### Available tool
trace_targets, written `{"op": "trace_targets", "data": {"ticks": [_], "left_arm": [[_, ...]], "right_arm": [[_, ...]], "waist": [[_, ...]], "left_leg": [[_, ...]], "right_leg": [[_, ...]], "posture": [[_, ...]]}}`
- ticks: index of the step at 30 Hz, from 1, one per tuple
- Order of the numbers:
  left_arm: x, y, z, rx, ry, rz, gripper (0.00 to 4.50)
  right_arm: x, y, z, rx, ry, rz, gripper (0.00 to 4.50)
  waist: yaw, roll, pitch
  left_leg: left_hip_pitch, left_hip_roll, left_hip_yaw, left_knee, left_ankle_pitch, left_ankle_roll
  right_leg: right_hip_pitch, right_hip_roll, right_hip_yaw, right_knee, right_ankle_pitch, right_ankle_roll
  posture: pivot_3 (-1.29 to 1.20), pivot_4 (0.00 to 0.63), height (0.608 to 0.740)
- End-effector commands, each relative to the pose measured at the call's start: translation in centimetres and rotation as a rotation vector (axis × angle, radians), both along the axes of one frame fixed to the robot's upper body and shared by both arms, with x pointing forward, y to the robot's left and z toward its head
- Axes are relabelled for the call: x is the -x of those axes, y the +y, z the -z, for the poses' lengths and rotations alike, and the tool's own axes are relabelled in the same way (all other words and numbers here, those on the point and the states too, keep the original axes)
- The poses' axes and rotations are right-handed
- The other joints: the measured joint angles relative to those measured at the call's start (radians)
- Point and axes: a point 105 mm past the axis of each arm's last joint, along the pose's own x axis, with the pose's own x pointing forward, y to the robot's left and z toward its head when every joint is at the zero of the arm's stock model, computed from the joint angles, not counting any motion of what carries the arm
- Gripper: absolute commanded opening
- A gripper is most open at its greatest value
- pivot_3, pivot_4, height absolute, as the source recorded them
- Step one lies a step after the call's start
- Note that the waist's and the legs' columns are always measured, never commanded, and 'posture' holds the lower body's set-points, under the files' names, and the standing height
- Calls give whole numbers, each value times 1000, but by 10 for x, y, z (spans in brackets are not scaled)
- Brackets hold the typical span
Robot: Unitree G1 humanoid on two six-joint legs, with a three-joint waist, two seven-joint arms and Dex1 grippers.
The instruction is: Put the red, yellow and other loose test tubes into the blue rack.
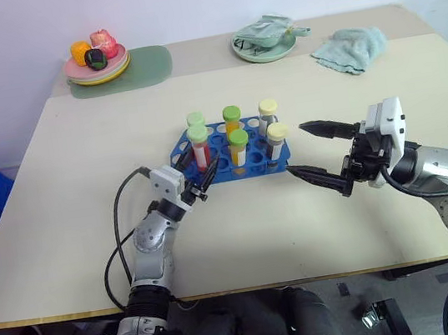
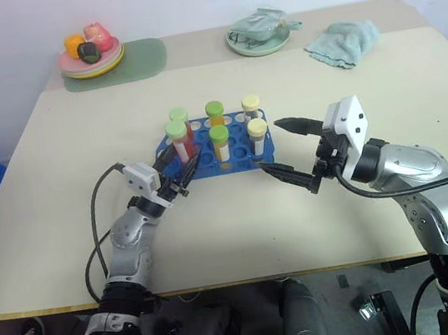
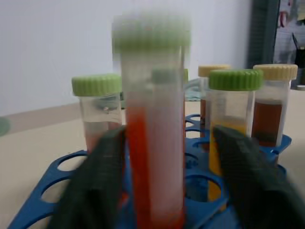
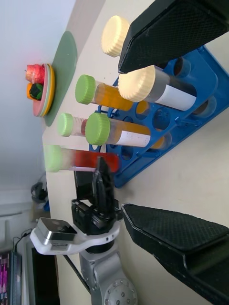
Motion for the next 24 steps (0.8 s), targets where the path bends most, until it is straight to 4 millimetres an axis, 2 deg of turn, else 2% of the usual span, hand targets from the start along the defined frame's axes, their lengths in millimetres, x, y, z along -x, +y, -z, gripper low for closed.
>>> {"op": "trace_targets", "data": {"ticks": [1, 5, 12, 15, 18, 20, 24], "left_arm": [[2, 5, -11, 6, -46, -7, 4456], [6, 16, -18, 1, -73, -31, 4456], [32, 52, -35, -54, -112, -75, 4456], [44, 81, -44, -100, -91, -92, 4456], [57, 102, -46, -138, 7, -22, 4456], [62, 118, -55, -131, 68, 11, 4456], [68, 143, -72, -211, 121, 50, 4456]], "right_arm": [[4, 3, -16, 7, -75, -16, 4500], [2, 4, -15, 3, -70, -20, 4500], [0, 3, -12, 1, -62, -26, 4500], [1, 0, -10, 3, -48, -31, 4500], [3, -2, -9, 1, -35, -38, 4500], [6, -5, -7, 6, -22, -41, 4500], [12, -21, 0, 11, 20, -17, 4500]], "waist": [[0, 0, 0], [0, 0, 0], [-1, 0, 0], [0, 0, 0], [-2, 0, 0], [0, 0, 0], [2, 0, 0]], "left_leg": [[0, 0, 0, 0, 0, 0], [0, 0, 0, 0, 0, 0], [0, 0, 0, 0, 0, 0], [0, 0, 0, 0, 0, 0], [0, 0, 0, -1, 0, 0], [0, 1, 0, -1, 0, 0], [0, 0, -1, -1, -1, 1]], "right_leg": [[0, 0, 0, 0, 0, 0], [0, 0, 0, 0, 0, 0], [-1, 0, 0, 0, 0, 0], [0, 0, 0, 0, 0, 0], [-1, 1, 0, 0, 0, 0], [-1, 1, 0, 1, 0, 0], [0, 1, 0, 0, 0, 0]], "posture": [[0, 150, 740], [0, 150, 740], [0, 150, 740], [0, 150, 740], [0, 150, 740], [0, 150, 740], [0, 150, 740]]}}
